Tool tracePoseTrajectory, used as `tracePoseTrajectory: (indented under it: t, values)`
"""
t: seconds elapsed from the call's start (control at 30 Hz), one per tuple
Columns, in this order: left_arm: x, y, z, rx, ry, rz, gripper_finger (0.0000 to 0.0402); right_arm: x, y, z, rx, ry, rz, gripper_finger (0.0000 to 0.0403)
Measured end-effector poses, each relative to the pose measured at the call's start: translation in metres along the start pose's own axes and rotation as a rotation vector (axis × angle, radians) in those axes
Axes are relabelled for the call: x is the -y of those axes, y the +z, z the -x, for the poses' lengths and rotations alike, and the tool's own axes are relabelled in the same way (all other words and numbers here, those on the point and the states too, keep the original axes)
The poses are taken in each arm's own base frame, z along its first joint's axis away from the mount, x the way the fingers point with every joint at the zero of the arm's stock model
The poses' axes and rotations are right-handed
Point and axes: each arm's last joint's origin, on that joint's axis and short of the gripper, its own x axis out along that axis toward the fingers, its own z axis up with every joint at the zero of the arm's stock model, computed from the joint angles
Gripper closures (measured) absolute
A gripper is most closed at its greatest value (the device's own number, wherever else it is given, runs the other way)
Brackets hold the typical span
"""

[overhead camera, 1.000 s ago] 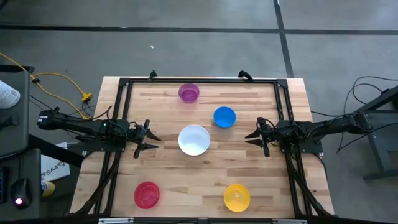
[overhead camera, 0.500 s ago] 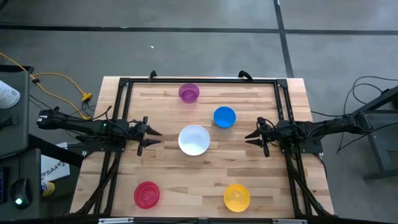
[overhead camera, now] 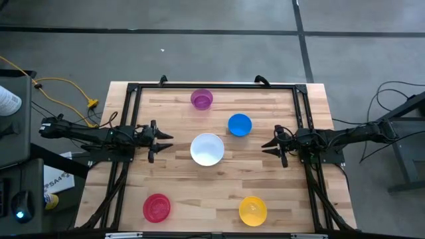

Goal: Nest bowls inside each other
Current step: Stack the purple bowl into the white bowl

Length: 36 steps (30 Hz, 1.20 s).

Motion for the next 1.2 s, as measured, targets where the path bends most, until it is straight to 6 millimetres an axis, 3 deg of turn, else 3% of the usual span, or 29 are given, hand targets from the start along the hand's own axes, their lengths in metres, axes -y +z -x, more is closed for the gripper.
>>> tracePoseTrajectory:
  t: [0.17, 0.33, 0.57, 0.87, 1.2]
  values:
    - [-0.001, 0.022, 0.002, -0.015, 0.04, -0.025, 0.0245, 0.0, 0.0, 0.0, 0.0, 0.0, 0.0, 0.0319]
    - [-0.003, 0.048, -0.001, -0.146, 0.118, -0.063, 0.0245, 0.0, 0.0, 0.0, 0.0, 0.0, 0.0, 0.0319]
    - [-0.006, 0.081, -0.037, -0.288, 0.081, -0.112, 0.0245, 0.0, 0.0, 0.0, 0.0, 0.0, 0.0, 0.0319]
    - [-0.029, 0.1, -0.093, -0.424, 0.155, -0.117, 0.0245, 0.0, 0.0, 0.0, 0.0, 0.0, 0.0, 0.0319]
    - [-0.051, 0.101, -0.113, -0.536, 0.206, -0.065, 0.0245, 0.0, 0.0, 0.0, 0.0, 0.0, 0.0, 0.0319]
